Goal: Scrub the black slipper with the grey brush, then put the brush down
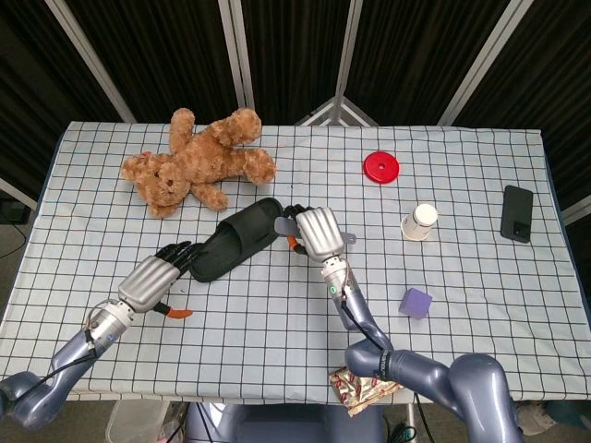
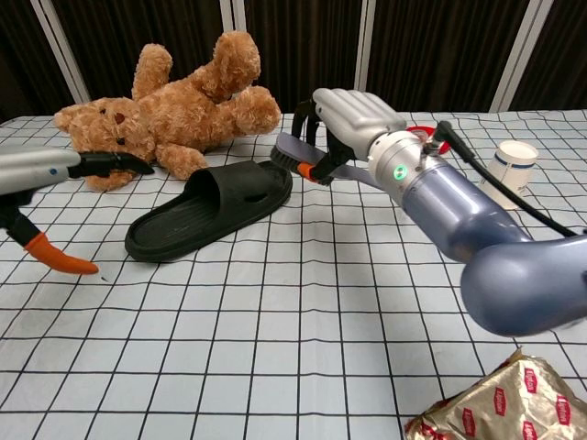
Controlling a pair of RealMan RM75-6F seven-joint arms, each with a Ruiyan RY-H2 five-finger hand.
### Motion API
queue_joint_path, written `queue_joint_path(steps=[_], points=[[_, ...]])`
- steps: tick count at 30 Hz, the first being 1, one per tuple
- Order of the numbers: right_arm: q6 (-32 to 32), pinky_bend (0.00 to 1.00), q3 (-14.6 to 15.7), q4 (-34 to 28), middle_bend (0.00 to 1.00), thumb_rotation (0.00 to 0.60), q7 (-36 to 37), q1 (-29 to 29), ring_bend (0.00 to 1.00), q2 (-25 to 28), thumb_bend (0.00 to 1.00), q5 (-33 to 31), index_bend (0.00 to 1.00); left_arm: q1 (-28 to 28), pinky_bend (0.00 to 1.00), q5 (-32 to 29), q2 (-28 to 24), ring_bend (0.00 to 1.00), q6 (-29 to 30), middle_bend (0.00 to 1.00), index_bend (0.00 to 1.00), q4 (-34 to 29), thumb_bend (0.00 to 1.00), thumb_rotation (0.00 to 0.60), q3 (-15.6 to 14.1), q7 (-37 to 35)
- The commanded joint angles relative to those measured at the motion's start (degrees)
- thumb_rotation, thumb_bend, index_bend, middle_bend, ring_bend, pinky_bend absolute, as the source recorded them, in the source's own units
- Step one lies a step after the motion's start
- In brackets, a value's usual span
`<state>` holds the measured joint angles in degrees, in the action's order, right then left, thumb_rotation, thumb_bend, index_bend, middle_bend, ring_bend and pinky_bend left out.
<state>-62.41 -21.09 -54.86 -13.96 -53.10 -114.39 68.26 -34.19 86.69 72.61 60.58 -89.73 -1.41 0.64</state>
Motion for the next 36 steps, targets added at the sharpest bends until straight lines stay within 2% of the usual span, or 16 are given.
queue_joint_path(steps=[1,5,9,14,19,21,24,29,30,32,36], points=[[-2.7,0.66,2.9,-6.3,0.63,0.600,-3.2,4.4,0.59,4.8,0.65,0.6,0.77,4.4,0.10,4.7,-5.1,0.00,8.3,0.00,0.00,-3.3,0.08,0.441,-1.2,-2.3],[-4.2,0.66,6.1,-9.7,0.63,0.600,-4.3,7.8,0.59,8.6,0.65,2.1,0.77,8.7,0.09,6.4,-7.6,0.00,14.0,0.00,0.00,-3.4,0.08,0.438,-3.2,-2.6],[-3.8,0.66,8.6,-9.6,0.63,0.600,-1.9,10.7,0.59,10.8,0.65,2.5,0.77,11.8,0.09,8.0,-7.9,0.00,17.0,0.00,0.00,-1.5,0.08,0.437,-5.3,-3.7],[-1.6,0.66,10.7,-5.3,0.63,0.600,1.2,12.2,0.59,11.0,0.65,2.9,0.77,13.1,0.09,7.1,-7.0,0.00,16.2,0.00,0.00,1.0,0.08,0.441,-6.0,-3.9],[-0.4,0.66,11.6,-0.9,0.63,0.600,3.2,12.2,0.59,9.4,0.65,4.3,0.77,12.5,0.09,4.8,-5.9,0.00,12.8,0.00,0.00,2.0,0.08,0.440,-5.1,-3.8],[-0.9,0.65,12.1,0.3,0.62,0.600,3.8,12.4,0.59,8.8,0.65,5.2,0.73,12.2,0.09,4.3,-5.5,0.00,11.8,0.00,0.00,2.3,0.08,0.442,-4.8,-3.7],[-0.7,0.59,13.2,1.9,0.53,0.600,4.1,13.0,0.52,8.1,0.65,6.2,0.57,12.0,0.09,3.7,-5.0,0.00,10.8,0.00,0.00,2.7,0.08,0.441,-4.3,-3.5],[1.1,0.50,14.4,1.3,0.28,0.600,4.0,13.9,0.34,8.2,0.64,6.3,0.14,11.8,0.09,3.3,-4.6,0.00,9.7,0.00,0.00,3.2,0.08,0.441,-4.0,-3.7],[1.4,0.49,14.5,1.0,0.24,0.600,3.7,14.0,0.32,8.3,0.62,6.3,0.07,11.8,0.09,3.3,-4.5,0.00,9.5,0.00,0.00,3.3,0.08,0.441,-4.0,-3.8],[2.0,0.49,14.5,-0.1,0.19,0.600,2.7,14.1,0.28,8.7,0.57,6.1,0.01,11.6,0.09,3.4,-4.6,0.00,9.0,0.00,0.00,3.4,0.08,0.442,-4.0,-4.1],[1.8,0.46,14.1,-2.2,0.13,0.600,-0.3,14.1,0.23,9.5,0.49,5.9,0.00,11.5,0.09,3.6,-4.5,0.00,8.6,0.00,0.00,3.7,0.08,0.441,-3.8,-4.7]])
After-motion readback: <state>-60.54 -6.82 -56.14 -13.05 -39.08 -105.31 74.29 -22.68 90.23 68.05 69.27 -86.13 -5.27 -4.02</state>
